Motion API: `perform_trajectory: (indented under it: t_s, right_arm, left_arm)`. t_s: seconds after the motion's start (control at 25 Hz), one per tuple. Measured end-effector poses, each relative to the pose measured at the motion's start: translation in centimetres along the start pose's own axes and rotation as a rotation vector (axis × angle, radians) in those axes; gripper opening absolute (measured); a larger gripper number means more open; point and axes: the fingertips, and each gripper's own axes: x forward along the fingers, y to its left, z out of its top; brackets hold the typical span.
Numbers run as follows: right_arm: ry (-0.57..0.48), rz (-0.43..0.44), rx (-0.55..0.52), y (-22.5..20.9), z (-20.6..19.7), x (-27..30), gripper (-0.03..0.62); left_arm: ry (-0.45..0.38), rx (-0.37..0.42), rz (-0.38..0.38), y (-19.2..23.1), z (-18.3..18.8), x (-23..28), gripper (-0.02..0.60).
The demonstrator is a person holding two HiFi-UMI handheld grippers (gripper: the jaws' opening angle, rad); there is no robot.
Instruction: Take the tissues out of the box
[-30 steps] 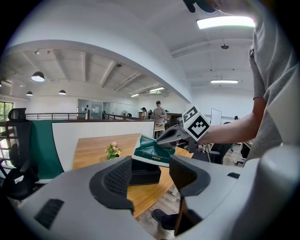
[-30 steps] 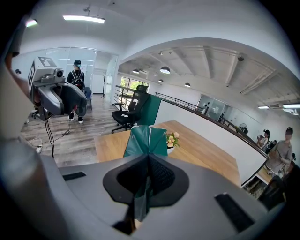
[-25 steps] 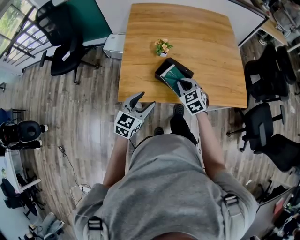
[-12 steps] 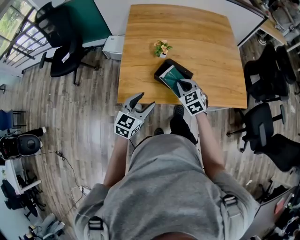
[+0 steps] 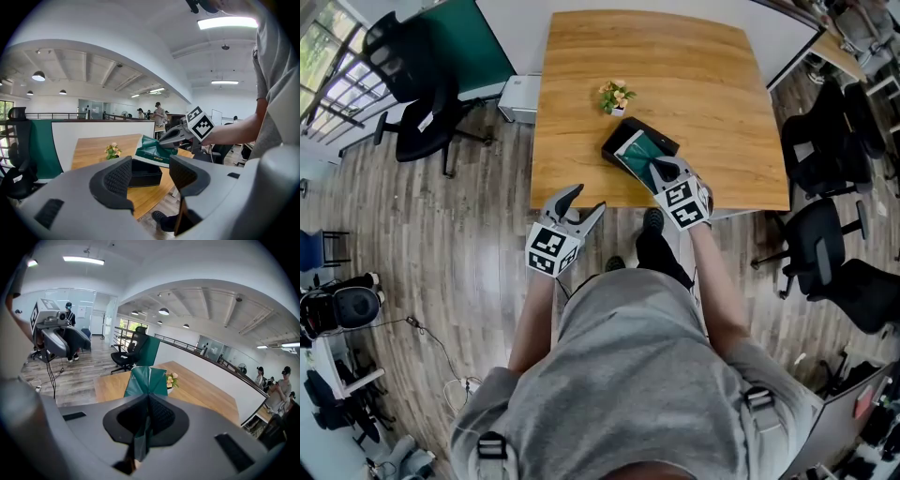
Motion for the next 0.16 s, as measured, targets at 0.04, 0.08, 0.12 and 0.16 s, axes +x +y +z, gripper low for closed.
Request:
perform_trajectory:
  t_s: [0.04, 0.08, 0.12, 0.16]
  right_arm:
    - [-0.001, 0.000, -0.002, -0.01, 0.11, -0.04, 0.009]
    - [-0.003, 0.000, -0.003, -0.01, 0.20, -0.09, 0.009]
    - [-0.004, -0.001, -0.004, -0.02, 0.27, -0.15, 0.009]
    - [-0.006, -0.002, -0.005, -0.02, 0.33, -0.20, 0.009]
  left_arm:
    - [-0.002, 0.000, 0.000, 0.08, 0.10, 0.10, 0.264]
    - [-0.005, 0.001, -0.002, 0.14, 0.19, 0.19, 0.264]
    - [-0.007, 0.002, -0.003, 0.18, 0.27, 0.28, 0.264]
    - [-0.009, 0.003, -0.005, 0.22, 0.35, 0.37, 0.264]
